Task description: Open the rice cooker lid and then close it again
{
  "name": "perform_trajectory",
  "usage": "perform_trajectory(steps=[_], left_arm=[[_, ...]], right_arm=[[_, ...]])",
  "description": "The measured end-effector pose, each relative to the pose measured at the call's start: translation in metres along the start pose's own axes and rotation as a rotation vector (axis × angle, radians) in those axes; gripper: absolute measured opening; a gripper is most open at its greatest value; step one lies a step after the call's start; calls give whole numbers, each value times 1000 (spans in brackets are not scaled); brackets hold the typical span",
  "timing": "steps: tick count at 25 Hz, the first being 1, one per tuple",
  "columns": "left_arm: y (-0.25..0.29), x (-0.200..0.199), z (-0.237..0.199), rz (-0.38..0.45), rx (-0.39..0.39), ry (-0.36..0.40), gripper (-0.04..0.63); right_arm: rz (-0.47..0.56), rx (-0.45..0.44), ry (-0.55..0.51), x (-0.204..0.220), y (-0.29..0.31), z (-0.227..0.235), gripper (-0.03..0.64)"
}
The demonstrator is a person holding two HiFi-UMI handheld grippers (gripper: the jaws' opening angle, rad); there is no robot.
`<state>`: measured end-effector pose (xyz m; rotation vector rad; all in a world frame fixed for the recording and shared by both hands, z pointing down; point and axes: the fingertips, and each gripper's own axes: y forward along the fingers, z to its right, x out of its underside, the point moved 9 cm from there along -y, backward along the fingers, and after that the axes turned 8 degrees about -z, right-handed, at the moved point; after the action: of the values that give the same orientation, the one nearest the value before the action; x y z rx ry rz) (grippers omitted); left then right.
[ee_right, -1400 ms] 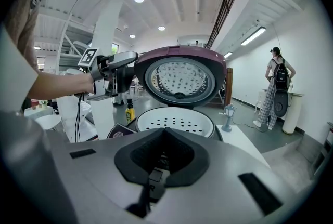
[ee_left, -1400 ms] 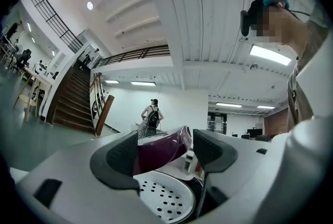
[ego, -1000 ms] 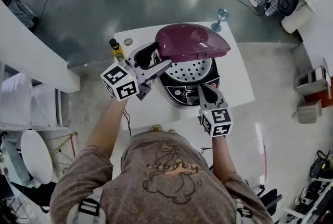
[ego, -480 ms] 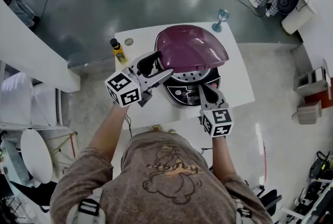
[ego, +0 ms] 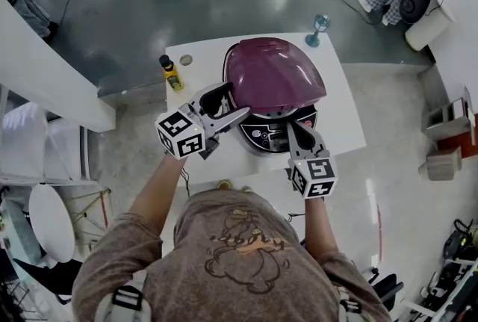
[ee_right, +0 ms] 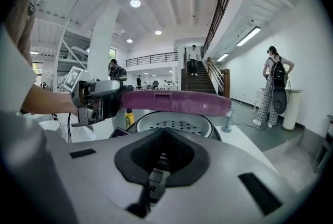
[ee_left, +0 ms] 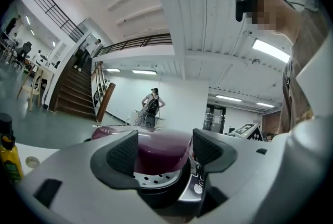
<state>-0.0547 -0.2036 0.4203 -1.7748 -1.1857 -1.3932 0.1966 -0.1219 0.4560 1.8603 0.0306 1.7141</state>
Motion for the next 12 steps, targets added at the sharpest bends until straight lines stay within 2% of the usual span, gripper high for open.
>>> perform_trajectory(steps=[12], left_arm=[[0, 10, 0, -10, -7, -14, 327]], right_arm=[[108, -7, -24, -44, -16, 3, 5]])
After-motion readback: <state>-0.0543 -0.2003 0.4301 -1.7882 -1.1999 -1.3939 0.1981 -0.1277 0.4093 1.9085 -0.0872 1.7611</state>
